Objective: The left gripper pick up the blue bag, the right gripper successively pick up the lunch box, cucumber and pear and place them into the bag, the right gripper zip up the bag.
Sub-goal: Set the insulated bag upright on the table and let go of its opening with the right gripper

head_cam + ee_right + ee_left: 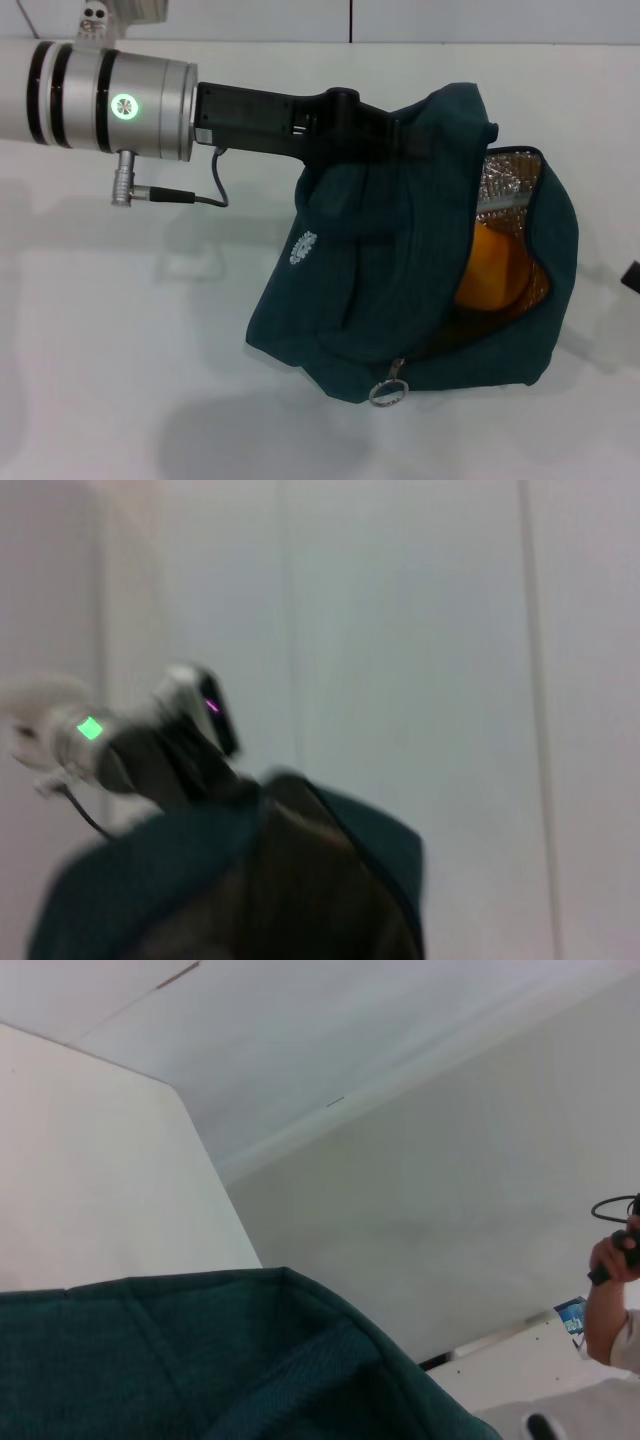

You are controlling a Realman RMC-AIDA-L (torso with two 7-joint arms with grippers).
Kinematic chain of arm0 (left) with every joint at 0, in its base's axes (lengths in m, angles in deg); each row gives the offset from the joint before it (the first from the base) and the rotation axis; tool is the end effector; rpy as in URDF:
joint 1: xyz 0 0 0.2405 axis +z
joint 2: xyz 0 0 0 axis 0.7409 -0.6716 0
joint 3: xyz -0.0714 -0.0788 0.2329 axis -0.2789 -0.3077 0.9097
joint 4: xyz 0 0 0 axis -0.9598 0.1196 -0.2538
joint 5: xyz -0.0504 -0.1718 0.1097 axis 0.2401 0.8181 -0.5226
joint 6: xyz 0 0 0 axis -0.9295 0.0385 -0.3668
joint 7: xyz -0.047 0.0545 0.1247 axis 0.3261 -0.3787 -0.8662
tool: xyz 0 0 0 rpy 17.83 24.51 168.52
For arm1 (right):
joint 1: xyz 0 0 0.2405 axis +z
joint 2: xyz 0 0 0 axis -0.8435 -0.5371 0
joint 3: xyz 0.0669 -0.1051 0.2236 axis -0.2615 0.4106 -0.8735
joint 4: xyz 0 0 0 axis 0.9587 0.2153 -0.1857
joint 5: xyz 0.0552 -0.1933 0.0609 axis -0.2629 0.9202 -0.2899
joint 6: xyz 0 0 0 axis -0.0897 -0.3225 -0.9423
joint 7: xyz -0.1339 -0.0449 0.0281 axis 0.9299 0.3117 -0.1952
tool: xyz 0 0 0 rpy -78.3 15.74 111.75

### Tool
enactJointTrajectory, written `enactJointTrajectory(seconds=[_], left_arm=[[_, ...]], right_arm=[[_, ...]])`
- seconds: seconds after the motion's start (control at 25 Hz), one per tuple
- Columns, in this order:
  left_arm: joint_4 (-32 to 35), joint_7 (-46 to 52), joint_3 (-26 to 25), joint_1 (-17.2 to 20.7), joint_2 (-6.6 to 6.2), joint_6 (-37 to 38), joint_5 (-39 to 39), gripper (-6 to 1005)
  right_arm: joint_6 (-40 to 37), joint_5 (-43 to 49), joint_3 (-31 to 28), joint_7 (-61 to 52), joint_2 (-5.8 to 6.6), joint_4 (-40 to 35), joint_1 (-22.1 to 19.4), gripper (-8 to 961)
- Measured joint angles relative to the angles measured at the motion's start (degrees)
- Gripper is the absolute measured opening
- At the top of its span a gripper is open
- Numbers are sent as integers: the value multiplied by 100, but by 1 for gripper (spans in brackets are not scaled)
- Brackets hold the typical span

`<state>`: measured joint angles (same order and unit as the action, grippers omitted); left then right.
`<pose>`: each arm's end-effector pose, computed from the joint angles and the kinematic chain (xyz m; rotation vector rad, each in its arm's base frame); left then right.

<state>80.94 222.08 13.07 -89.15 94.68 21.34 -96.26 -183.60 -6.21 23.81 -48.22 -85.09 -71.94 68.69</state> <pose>-0.1476 0.3533 0.0011 2.3392 1.4738 0.7306 0.3254 0.2367 0.0399 -2.3104 0.3236 1.0135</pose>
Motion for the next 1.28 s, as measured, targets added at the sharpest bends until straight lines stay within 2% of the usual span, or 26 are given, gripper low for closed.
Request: enactJointTrajectory(seconds=[0.2,0.36,0.72,0.96,1.28], left_arm=[[-6,-1,6,34,5,-3,-2,67],[-8,0,19,13,12,-4,-5,67],[-9,-12,23,19,14,-4,-9,67],[-9,-59,22,37,14,-3,-8,67],[-205,-205,-6,4,-8,-4,0,67]], right_arm=[[435,11,22,325,-2,396,-39,763],[751,139,77,389,-32,528,99,758],[1598,177,268,399,-103,947,770,759],[2197,157,684,299,-137,1236,1324,752],[2093,94,673,224,-175,1279,1463,673]])
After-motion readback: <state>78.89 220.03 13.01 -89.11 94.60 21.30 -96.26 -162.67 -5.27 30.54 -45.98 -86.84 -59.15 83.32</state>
